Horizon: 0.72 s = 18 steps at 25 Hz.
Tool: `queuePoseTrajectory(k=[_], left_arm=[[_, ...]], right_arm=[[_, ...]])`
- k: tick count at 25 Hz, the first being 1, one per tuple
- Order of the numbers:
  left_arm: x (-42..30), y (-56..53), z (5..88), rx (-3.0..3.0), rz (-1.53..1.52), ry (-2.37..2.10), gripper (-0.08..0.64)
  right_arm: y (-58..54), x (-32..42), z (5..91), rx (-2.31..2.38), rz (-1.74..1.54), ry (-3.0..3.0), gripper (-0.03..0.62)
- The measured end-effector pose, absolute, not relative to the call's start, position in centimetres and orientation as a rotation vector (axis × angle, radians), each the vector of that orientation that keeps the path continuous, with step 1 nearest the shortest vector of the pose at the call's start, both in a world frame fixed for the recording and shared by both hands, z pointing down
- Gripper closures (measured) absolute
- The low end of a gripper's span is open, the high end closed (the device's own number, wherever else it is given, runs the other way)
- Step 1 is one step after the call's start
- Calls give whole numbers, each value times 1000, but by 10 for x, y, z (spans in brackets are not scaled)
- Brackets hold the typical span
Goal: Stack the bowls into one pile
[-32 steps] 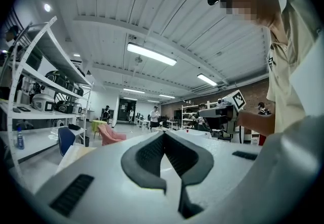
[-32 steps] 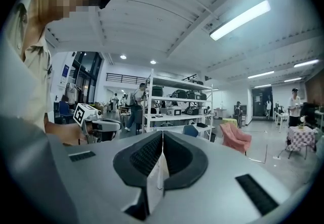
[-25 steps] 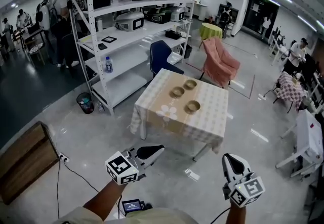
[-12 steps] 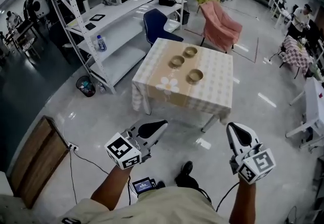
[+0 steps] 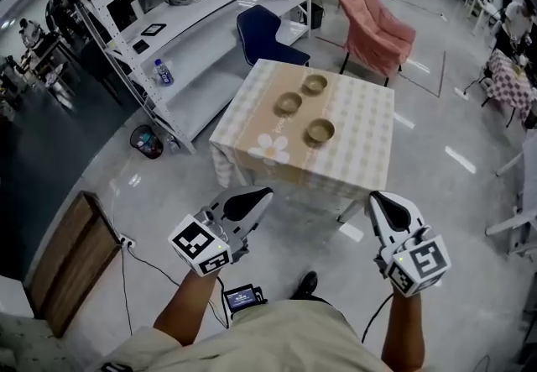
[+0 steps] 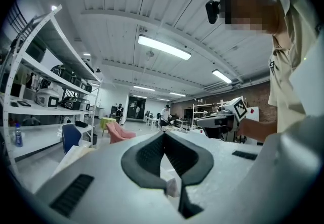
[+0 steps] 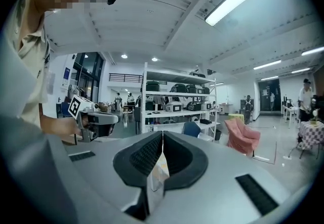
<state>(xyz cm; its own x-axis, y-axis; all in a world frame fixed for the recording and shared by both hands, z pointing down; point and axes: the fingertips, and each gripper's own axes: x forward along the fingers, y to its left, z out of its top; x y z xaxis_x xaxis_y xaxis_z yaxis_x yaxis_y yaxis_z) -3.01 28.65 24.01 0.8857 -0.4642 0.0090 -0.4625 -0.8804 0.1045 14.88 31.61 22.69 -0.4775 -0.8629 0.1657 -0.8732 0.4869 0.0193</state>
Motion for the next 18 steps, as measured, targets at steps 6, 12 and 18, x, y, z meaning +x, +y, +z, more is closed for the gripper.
queuePoseTrajectory(k=[6,12,18], left_arm=[[6,246,241,2938,-24,-815,554],[27,220,239,2932,-19,-853,555],[33,198,245,2928,-13,-856,555]], right_arm=[[270,185,235,1458,99,-2605,589],[240,204,239,1430,118,-2623,588],[216,205,248,1405,130,-2631,589]])
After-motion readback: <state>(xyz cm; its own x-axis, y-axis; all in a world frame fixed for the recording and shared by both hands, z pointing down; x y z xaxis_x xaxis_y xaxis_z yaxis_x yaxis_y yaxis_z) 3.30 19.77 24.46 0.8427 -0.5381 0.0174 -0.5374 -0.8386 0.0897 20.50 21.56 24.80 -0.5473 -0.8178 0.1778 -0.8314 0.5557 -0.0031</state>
